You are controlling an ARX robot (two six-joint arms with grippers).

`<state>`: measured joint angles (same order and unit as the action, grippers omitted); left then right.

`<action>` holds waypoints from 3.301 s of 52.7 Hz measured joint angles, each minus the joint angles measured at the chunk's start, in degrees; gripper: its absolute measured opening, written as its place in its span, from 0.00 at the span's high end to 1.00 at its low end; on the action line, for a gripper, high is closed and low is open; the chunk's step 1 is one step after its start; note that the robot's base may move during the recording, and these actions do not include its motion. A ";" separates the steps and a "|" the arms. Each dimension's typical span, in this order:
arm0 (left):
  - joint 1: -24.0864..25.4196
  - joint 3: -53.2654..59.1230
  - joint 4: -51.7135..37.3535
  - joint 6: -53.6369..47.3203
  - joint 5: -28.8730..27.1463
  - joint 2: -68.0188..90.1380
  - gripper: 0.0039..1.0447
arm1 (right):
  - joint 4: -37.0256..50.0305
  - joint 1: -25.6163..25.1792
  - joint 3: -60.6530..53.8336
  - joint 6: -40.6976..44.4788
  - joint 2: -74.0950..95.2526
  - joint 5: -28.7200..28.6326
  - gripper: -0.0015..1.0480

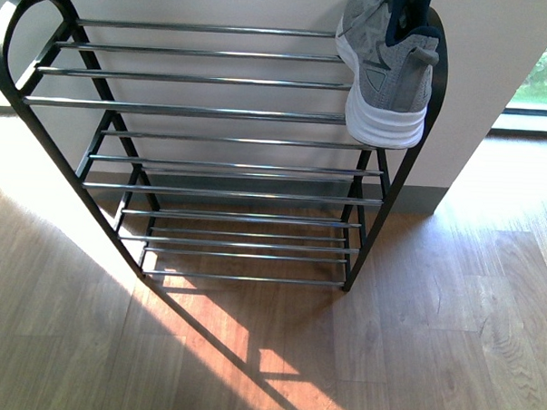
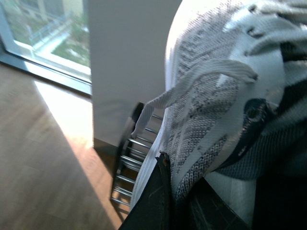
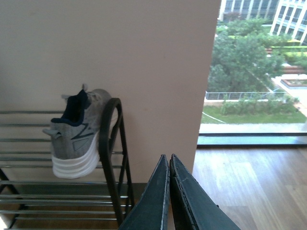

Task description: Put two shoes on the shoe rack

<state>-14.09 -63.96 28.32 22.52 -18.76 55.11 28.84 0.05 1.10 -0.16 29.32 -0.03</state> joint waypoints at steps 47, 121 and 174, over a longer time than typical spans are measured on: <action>-5.90 -14.29 -12.50 12.22 17.31 54.10 0.98 | -18.69 -0.04 0.00 0.00 -19.19 0.04 0.98; -6.14 -18.53 -15.10 24.96 6.71 50.36 0.09 | -28.76 -0.04 0.02 0.00 -29.00 0.04 0.98; 7.98 43.76 -47.80 -21.70 12.92 -15.21 0.99 | -28.76 -0.04 0.02 0.00 -29.00 0.04 0.98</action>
<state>-6.11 -20.21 -19.49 0.82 -5.85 39.90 0.08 0.01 1.13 -0.16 0.32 0.01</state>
